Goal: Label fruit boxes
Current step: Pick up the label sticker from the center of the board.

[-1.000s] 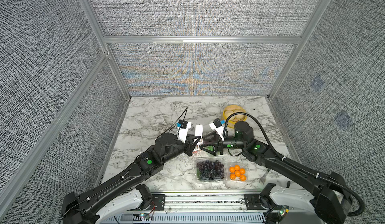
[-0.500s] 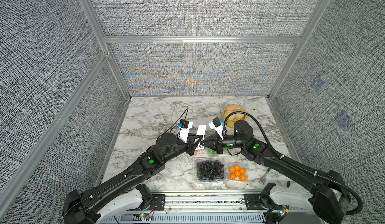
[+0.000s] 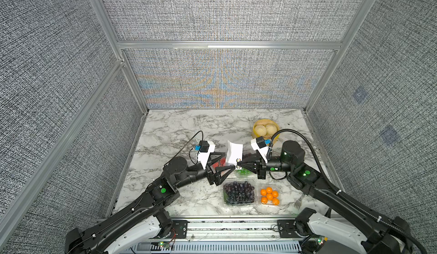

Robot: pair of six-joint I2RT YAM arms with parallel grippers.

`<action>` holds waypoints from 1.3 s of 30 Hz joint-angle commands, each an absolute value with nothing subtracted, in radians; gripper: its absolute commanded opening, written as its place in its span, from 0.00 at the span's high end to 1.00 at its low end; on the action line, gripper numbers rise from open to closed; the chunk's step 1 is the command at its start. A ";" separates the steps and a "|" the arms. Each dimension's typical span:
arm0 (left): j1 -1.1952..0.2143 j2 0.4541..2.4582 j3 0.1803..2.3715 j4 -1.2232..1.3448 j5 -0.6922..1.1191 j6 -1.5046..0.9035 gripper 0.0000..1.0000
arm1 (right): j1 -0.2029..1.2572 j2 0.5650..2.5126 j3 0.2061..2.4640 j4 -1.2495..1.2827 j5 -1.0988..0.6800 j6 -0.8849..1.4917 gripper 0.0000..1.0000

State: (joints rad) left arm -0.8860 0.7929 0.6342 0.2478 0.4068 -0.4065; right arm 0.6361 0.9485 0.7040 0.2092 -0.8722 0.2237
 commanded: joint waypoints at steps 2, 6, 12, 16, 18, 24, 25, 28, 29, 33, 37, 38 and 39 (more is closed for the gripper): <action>-0.884 0.844 0.661 0.345 0.586 -0.389 0.16 | 0.636 0.896 0.678 0.279 -0.986 0.215 1.00; -0.884 0.876 0.660 0.376 0.596 -0.394 0.03 | 0.636 0.873 0.658 0.330 -1.032 0.237 1.00; -0.884 0.877 0.627 0.472 0.639 -0.427 0.11 | 0.635 0.883 0.652 0.364 -1.055 0.260 1.00; -0.884 0.883 0.628 0.470 0.654 -0.435 0.44 | 0.635 0.895 0.654 0.368 -1.046 0.268 1.00; -0.884 0.887 0.630 0.445 0.635 -0.432 0.57 | 0.635 0.896 0.655 0.367 -1.046 0.269 1.00; -0.884 0.903 0.625 0.437 0.611 -0.433 0.82 | 0.634 0.903 0.654 0.353 -1.038 0.257 1.00; -0.884 0.902 0.625 0.438 0.607 -0.432 0.85 | 0.634 0.907 0.656 0.349 -1.037 0.253 1.00; -0.884 0.901 0.623 0.431 0.588 -0.429 0.97 | 0.635 0.913 0.661 0.337 -1.034 0.243 1.00; -0.884 0.900 0.620 0.430 0.586 -0.430 0.98 | 0.635 0.913 0.661 0.332 -1.028 0.240 1.00; -0.884 0.879 0.617 0.410 0.577 -0.425 1.00 | 0.631 0.901 0.660 0.310 -0.990 0.229 0.95; -0.884 0.855 0.615 0.389 0.579 -0.417 1.00 | 0.615 0.885 0.654 0.335 -0.977 0.249 0.85; -0.884 0.853 0.614 0.385 0.583 -0.414 1.00 | 0.616 0.884 0.653 0.344 -0.981 0.254 0.85; -0.884 0.853 0.612 0.386 0.585 -0.417 1.00 | 0.616 0.882 0.656 0.348 -0.983 0.257 0.86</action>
State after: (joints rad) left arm -0.8829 0.8577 0.6147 0.3885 0.5781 -0.4232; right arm 0.6159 0.8875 0.6533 0.3115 -0.9844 0.2424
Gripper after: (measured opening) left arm 0.049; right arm 0.143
